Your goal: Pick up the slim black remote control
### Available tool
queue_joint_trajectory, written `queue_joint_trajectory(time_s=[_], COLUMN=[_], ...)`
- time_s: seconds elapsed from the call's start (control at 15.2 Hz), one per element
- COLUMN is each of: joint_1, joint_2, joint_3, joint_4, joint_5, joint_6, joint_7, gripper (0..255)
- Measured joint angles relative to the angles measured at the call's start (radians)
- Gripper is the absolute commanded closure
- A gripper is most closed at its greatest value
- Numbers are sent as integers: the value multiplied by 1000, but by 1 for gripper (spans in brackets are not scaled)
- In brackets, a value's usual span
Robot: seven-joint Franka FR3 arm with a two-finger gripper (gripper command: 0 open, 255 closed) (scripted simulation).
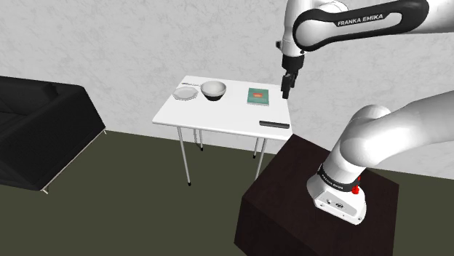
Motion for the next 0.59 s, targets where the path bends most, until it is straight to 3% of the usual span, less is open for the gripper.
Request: queue_joint_trajectory(time_s=[0.59], joint_1=[-40], joint_2=[197], joint_3=[-176], joint_4=[-101], joint_5=[-109], joint_6=[359], joint_7=[-166], gripper=[0])
